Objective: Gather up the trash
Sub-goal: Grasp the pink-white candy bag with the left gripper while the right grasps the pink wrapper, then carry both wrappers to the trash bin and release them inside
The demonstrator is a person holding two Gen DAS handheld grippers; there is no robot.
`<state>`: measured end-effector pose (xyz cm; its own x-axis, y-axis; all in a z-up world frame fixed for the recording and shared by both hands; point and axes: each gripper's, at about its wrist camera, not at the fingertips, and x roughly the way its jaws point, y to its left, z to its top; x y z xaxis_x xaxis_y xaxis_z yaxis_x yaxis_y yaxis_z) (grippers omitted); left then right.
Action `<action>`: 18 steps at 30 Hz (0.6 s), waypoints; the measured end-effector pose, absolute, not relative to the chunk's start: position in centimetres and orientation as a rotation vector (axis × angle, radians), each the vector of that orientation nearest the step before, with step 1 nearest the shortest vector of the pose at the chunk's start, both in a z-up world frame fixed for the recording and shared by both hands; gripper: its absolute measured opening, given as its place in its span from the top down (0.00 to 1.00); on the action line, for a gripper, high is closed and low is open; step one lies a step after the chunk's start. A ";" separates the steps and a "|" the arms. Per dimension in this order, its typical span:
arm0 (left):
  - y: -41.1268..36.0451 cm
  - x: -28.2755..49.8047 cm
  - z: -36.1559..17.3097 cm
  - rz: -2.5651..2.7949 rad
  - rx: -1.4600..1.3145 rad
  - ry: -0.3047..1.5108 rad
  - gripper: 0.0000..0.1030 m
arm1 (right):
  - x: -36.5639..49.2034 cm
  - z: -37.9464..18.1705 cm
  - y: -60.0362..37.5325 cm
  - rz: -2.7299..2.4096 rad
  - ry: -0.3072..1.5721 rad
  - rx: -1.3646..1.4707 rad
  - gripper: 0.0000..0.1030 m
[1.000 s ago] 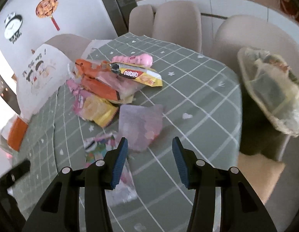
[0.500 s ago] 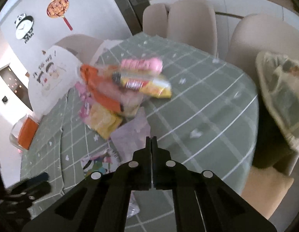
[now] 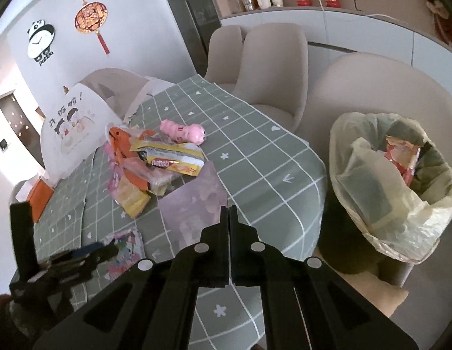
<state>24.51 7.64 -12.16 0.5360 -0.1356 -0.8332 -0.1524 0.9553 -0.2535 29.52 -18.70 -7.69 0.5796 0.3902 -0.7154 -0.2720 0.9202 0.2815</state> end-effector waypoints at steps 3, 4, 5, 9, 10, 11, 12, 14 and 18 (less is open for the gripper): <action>7.1 25.2 -12.4 0.008 -0.272 1.015 0.77 | 29.1 -7.6 -19.0 0.381 0.870 0.141 0.97; 7.0 25.3 -12.3 -0.001 -0.266 1.015 0.86 | 29.0 -7.5 -19.2 0.378 0.869 0.141 0.97; 6.9 25.3 -12.2 -0.011 -0.269 1.012 0.88 | 28.8 -7.3 -19.4 0.374 0.865 0.142 0.97; 6.4 25.2 -9.6 -0.054 -0.250 0.957 0.89 | 28.0 -6.0 -20.3 0.355 0.835 0.152 0.97; 6.3 25.1 -8.9 -0.064 -0.241 0.942 0.89 | 27.8 -5.6 -20.4 0.351 0.828 0.155 0.97; 6.1 25.1 -7.6 -0.077 -0.223 0.914 0.89 | 27.5 -5.1 -20.6 0.344 0.815 0.155 0.97; 5.9 25.0 -6.4 -0.088 -0.203 0.886 0.89 | 27.3 -4.7 -20.7 0.341 0.807 0.154 0.97; 5.5 24.8 -4.3 -0.110 -0.174 0.840 0.89 | 26.7 -3.6 -20.9 0.332 0.781 0.149 0.97; 4.7 24.4 -0.3 -0.169 -0.131 0.750 0.89 | 25.6 -1.3 -21.4 0.305 0.722 0.141 0.97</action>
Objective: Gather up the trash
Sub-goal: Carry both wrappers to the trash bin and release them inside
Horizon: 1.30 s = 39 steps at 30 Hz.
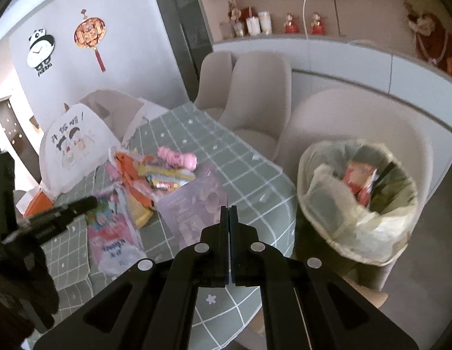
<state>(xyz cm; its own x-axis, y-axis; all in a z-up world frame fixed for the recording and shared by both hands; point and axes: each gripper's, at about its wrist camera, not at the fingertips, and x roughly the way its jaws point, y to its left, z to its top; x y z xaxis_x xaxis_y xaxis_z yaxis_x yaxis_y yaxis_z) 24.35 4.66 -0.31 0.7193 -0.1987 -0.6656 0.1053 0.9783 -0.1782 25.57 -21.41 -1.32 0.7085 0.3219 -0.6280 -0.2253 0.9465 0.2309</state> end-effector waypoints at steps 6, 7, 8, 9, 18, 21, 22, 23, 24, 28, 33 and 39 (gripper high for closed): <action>2.9 25.3 4.5 -0.270 -0.113 0.637 0.89 | 24.0 2.6 -23.5 0.229 0.630 0.123 0.97; 2.6 25.6 5.2 -0.283 -0.113 0.618 0.89 | 23.8 3.1 -23.9 0.214 0.618 0.110 0.97; 2.3 25.8 5.6 -0.292 -0.113 0.603 0.89 | 23.6 3.7 -24.4 0.195 0.605 0.095 0.97; 1.8 26.2 6.2 -0.304 -0.115 0.585 0.89 | 23.5 4.0 -24.8 0.181 0.596 0.087 0.97; -5.3 30.3 7.7 -0.425 -0.120 0.541 0.89 | 23.3 5.5 -31.1 0.062 0.557 0.063 0.97; -9.0 31.7 7.2 -0.452 -0.093 0.541 0.89 | 23.7 5.5 -34.2 0.019 0.543 0.061 0.97; -10.3 32.3 6.9 -0.462 -0.088 0.541 0.89 | 23.9 5.5 -35.1 0.008 0.538 0.060 0.97; -11.2 32.8 6.8 -0.470 -0.085 0.541 0.89 | 24.0 5.6 -36.1 -0.004 0.532 0.059 0.97; -12.4 33.5 6.5 -0.476 -0.076 0.542 0.89 | 24.2 5.7 -37.5 -0.024 0.525 0.059 0.97; -16.8 36.1 4.9 -0.482 -0.045 0.579 0.89 | 25.3 5.3 -41.9 -0.066 0.528 0.085 0.97; -20.8 39.7 2.0 -0.476 -0.028 0.669 0.89 | 27.5 3.6 -46.0 -0.100 0.562 0.116 0.97; -25.3 43.8 -1.6 -0.490 -0.044 0.779 0.89 | 28.8 1.6 -48.8 -0.130 0.596 0.162 0.97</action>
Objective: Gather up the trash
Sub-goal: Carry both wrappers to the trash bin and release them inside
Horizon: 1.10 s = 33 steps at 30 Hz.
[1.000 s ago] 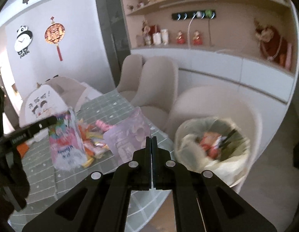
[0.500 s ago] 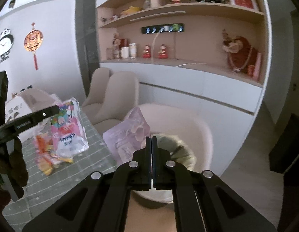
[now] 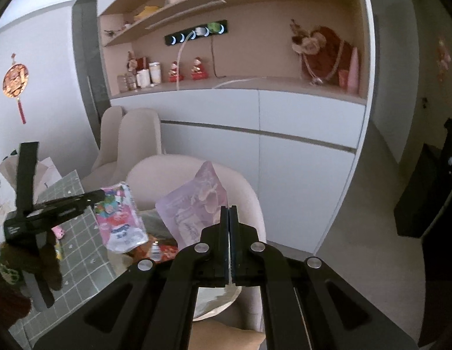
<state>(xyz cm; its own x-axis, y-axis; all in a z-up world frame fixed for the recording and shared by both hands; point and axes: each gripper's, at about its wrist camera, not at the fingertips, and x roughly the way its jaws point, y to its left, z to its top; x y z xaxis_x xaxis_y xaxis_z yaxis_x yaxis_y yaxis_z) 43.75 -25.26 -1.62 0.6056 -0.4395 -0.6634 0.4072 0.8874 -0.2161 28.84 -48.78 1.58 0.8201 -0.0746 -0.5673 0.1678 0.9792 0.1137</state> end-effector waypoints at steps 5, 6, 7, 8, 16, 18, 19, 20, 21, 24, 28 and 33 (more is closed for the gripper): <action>-28.3 46.1 -3.4 -0.515 -0.049 0.824 0.89 | 29.6 0.3 -49.6 -0.142 0.623 0.177 0.97; -28.7 46.5 -3.9 -0.522 -0.056 0.838 0.88 | 29.9 0.1 -49.6 -0.140 0.629 0.177 0.97; -28.9 46.8 -4.3 -0.525 -0.067 0.853 0.81 | 30.1 -0.1 -49.6 -0.138 0.635 0.175 0.97; -28.9 47.1 -4.6 -0.528 -0.082 0.869 0.71 | 30.3 -0.2 -49.5 -0.133 0.642 0.171 0.97; -24.1 46.3 -4.3 -0.475 -0.182 0.876 0.59 | 33.4 -1.3 -47.8 -0.069 0.672 0.152 0.97; -22.5 45.5 -3.7 -0.456 -0.204 0.865 0.58 | 34.7 -1.9 -46.9 -0.047 0.685 0.146 0.97; -21.7 44.9 -3.5 -0.449 -0.211 0.859 0.57 | 35.4 -2.3 -46.4 -0.039 0.692 0.142 0.97; -20.6 44.0 -3.3 -0.438 -0.223 0.850 0.56 | 36.1 -2.8 -45.9 -0.031 0.700 0.137 0.97; -20.1 43.5 -3.0 -0.434 -0.229 0.846 0.55 | 36.6 -3.0 -45.6 -0.028 0.704 0.133 0.97; -18.1 41.2 -2.8 -0.417 -0.238 0.846 0.53 | 38.2 -4.2 -44.4 -0.012 0.715 0.125 0.97; -16.0 38.5 -3.4 -0.388 -0.225 0.874 0.53 | 39.4 -5.3 -43.2 0.021 0.713 0.146 0.97; -12.1 35.9 -4.6 -0.316 -0.236 0.919 0.53 | 40.2 -6.5 -41.9 0.107 0.726 0.172 0.96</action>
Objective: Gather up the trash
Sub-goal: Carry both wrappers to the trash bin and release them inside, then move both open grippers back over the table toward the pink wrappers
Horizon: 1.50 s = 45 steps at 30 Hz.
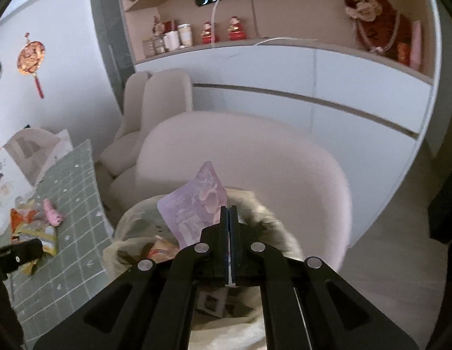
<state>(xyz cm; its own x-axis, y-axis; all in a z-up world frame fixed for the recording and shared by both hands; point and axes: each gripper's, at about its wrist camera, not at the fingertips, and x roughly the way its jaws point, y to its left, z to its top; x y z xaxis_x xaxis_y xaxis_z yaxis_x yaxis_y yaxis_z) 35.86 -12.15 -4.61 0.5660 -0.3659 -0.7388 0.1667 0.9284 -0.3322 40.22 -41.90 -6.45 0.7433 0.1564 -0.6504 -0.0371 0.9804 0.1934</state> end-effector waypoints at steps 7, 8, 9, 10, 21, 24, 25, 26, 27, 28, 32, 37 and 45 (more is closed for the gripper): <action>-7.2 33.3 -4.6 -0.241 -0.276 0.916 0.50 | 39.3 -6.9 -40.5 0.084 0.723 0.191 0.67; -6.3 32.8 -4.5 -0.229 -0.281 0.912 0.49 | 39.0 -6.9 -40.2 0.080 0.723 0.195 0.67; -5.5 32.4 -4.6 -0.219 -0.286 0.913 0.49 | 38.6 -6.8 -39.9 0.072 0.722 0.197 0.67; -4.5 31.9 -4.7 -0.209 -0.295 0.917 0.49 | 38.2 -6.6 -39.5 0.068 0.721 0.200 0.67; 7.6 26.9 -4.3 -0.132 -0.351 0.873 0.49 | 32.5 -2.6 -31.0 0.095 0.692 0.168 0.63; 11.2 25.4 -4.2 -0.105 -0.343 0.839 0.48 | 31.0 -1.5 -27.9 0.142 0.673 0.167 0.47; 12.0 25.2 -4.2 -0.092 -0.344 0.837 0.48 | 30.7 -1.4 -27.1 0.146 0.673 0.166 0.46; 13.5 24.9 -4.3 -0.079 -0.357 0.835 0.48 | 30.3 -1.3 -25.8 0.169 0.681 0.176 0.46; 14.2 24.6 -4.3 -0.073 -0.363 0.833 0.48 | 30.2 -1.3 -25.0 0.187 0.689 0.182 0.46; 15.4 24.3 -4.3 -0.059 -0.362 0.826 0.48 | 30.0 -1.4 -23.8 0.197 0.700 0.176 0.46; 18.7 24.2 -4.6 -0.011 -0.384 0.812 0.47 | 29.5 -1.8 -20.1 0.196 0.715 0.119 0.46; 21.3 26.5 -5.5 -0.020 -0.415 0.803 0.46 | 29.3 -2.3 -17.4 0.196 0.734 0.061 0.46; 25.2 34.4 -7.9 0.035 -0.495 0.819 0.44 | 30.7 -4.3 -15.9 0.198 0.798 0.050 0.46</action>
<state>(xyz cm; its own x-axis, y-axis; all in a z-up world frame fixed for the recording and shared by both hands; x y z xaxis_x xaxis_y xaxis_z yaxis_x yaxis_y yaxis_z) 34.43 25.22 -7.88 0.6887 -0.1581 -0.7076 -0.2172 0.8861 -0.4094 30.69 -15.92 -4.31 0.6804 0.1955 -0.7062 -0.1577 0.9802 0.1195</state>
